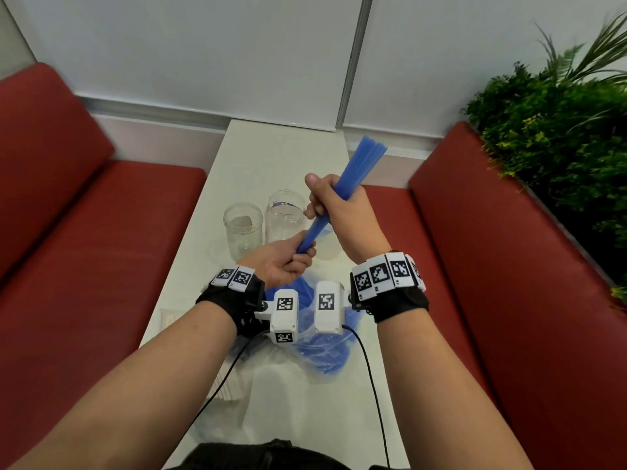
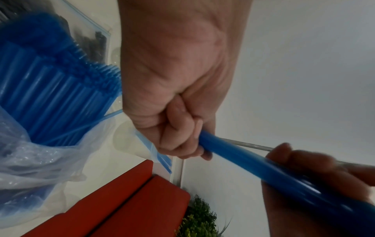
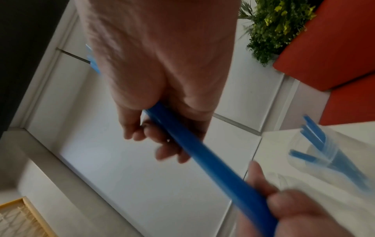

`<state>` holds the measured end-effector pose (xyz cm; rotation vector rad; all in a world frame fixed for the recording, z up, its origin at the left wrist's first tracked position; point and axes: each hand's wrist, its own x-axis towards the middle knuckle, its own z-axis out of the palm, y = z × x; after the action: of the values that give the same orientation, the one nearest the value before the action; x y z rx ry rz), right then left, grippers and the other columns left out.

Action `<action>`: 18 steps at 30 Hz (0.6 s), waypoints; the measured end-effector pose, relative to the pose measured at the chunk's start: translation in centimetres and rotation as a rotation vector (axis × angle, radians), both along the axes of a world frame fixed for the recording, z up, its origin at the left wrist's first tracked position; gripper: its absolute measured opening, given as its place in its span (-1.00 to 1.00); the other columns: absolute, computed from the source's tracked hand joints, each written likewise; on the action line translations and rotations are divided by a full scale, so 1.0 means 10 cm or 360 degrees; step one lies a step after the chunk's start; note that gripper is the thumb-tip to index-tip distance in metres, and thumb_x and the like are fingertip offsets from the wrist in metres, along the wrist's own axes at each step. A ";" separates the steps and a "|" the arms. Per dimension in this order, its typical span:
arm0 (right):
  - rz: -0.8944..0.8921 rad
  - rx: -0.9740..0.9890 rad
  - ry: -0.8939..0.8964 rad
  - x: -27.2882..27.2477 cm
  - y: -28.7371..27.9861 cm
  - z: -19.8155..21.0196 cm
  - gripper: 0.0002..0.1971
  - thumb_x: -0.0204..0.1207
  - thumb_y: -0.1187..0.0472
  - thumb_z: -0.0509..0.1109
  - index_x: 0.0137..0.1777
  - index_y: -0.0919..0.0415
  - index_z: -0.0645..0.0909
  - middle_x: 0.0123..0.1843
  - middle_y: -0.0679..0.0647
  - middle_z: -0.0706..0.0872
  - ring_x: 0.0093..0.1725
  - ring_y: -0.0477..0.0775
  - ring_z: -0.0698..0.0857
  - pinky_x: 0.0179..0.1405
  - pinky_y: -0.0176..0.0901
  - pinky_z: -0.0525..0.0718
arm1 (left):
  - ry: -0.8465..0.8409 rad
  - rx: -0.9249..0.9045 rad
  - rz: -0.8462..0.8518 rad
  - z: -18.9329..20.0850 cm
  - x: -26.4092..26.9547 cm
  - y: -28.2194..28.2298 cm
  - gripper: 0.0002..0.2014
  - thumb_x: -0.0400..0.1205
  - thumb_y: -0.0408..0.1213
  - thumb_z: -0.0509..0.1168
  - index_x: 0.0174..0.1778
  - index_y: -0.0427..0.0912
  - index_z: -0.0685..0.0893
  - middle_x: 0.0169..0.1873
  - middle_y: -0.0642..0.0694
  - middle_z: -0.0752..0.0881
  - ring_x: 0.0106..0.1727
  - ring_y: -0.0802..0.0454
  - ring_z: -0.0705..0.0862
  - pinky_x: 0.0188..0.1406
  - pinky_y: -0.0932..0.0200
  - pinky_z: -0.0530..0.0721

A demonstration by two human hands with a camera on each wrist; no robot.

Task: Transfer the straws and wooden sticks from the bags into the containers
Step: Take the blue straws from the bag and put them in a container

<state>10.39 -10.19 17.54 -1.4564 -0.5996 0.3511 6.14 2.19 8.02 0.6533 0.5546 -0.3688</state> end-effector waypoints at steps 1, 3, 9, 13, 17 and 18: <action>0.0002 -0.0096 -0.0062 0.03 -0.02 0.01 -0.67 0.66 0.11 0.47 -0.34 0.12 0.56 -0.39 0.05 0.61 -0.26 0.11 0.66 -0.04 -0.02 0.71 | 0.0011 -0.0001 0.0046 -0.03 0.01 0.02 -0.69 0.75 -0.07 0.20 -0.20 -0.22 0.51 -0.53 -0.05 0.49 -0.72 0.22 0.28 -0.89 0.42 0.13; 0.0007 -0.0426 -0.0235 0.14 -0.09 0.05 -0.74 0.64 0.09 0.47 -0.29 0.11 0.65 -0.29 0.10 0.73 -0.19 0.00 0.72 -0.11 -0.14 0.73 | 0.0046 0.0018 0.0127 -0.12 0.01 0.07 -0.74 0.75 -0.11 0.20 -0.16 -0.22 0.53 -0.54 -0.05 0.47 -0.72 0.22 0.27 -0.89 0.42 0.11; 0.0303 -0.0805 -0.0098 0.40 -0.21 0.18 -0.90 0.59 0.23 0.52 -0.02 0.27 0.77 -0.16 0.25 0.83 -0.30 0.15 0.80 -0.26 -0.07 0.82 | 0.0044 0.0373 0.0291 -0.30 0.00 0.20 -0.78 0.74 -0.20 0.22 -0.18 -0.23 0.52 -0.47 -0.05 0.47 -0.67 0.22 0.28 -0.84 0.41 0.13; 0.0037 -0.0657 -0.0120 0.63 -0.19 0.30 -0.97 0.61 0.28 0.49 -0.04 0.24 0.74 -0.23 0.21 0.83 -0.33 0.12 0.81 -0.15 -0.14 0.85 | 0.0005 0.0736 0.0368 -0.30 0.06 0.27 -0.71 0.76 -0.22 0.18 -0.19 -0.29 0.64 -0.37 -0.13 0.62 -0.48 0.10 0.57 -0.56 0.32 0.48; -0.0488 -0.0482 -0.0158 0.95 -0.10 0.22 -0.92 0.59 0.34 0.44 -0.13 0.19 0.67 -0.30 0.14 0.76 -0.44 0.02 0.77 -0.28 -0.17 0.80 | -0.0149 0.1529 0.0250 -0.35 0.17 0.36 -0.73 0.73 -0.22 0.21 -0.11 -0.27 0.75 -0.17 -0.16 0.78 -0.18 -0.05 0.73 -0.23 0.17 0.69; -0.0558 -0.0509 -0.0166 1.00 -0.05 0.14 -0.91 0.59 0.35 0.42 -0.13 0.20 0.66 -0.29 0.15 0.75 -0.46 0.00 0.75 -0.31 -0.18 0.79 | -0.0238 0.1839 0.0147 -0.38 0.21 0.37 -0.74 0.71 -0.21 0.23 -0.08 -0.24 0.78 -0.12 -0.13 0.80 -0.09 -0.05 0.74 -0.12 0.12 0.69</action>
<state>20.43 -10.70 18.98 -1.8611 -0.3698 0.0961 8.23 5.92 4.25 1.7405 0.6271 0.1360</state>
